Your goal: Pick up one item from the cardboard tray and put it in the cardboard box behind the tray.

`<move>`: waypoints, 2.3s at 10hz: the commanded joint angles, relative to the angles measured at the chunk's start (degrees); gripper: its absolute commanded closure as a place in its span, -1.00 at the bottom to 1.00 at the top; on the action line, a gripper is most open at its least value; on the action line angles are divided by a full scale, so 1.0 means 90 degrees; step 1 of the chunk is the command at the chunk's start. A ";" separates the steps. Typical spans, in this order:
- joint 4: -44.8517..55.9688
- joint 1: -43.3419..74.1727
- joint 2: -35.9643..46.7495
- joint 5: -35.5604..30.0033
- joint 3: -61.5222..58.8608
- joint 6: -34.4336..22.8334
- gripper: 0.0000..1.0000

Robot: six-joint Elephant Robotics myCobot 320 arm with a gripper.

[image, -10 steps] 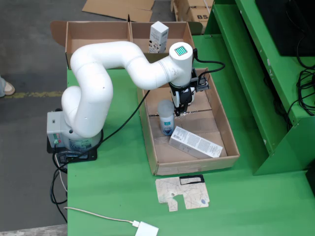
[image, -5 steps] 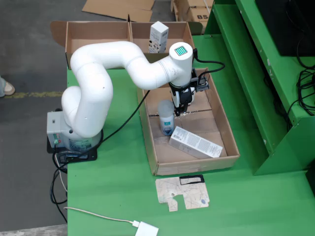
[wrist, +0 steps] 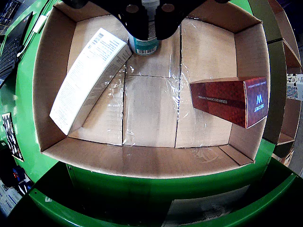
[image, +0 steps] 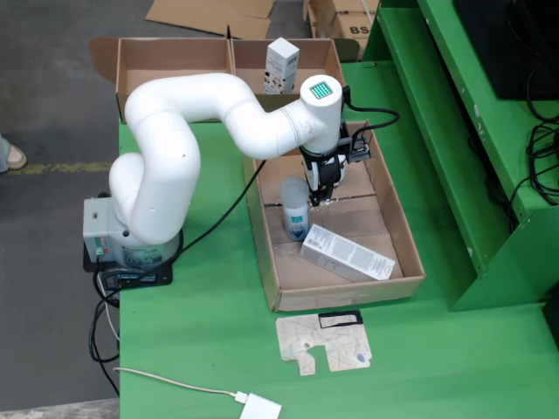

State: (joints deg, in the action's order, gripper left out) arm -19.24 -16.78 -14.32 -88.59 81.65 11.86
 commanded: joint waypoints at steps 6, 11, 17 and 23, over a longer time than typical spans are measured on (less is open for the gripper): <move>-0.0065 0.0039 0.0108 -0.0022 -0.0145 -0.0045 -0.20; -0.0065 0.0039 0.0108 -0.0022 -0.0145 -0.0045 -1.00; -0.0065 0.0039 0.0108 -0.0022 -0.0145 -0.0045 -1.00; -0.0082 0.0080 0.0104 -0.0045 -0.0142 -0.0070 -1.00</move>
State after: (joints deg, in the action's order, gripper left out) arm -19.16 -16.78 -14.32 -88.59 81.65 11.86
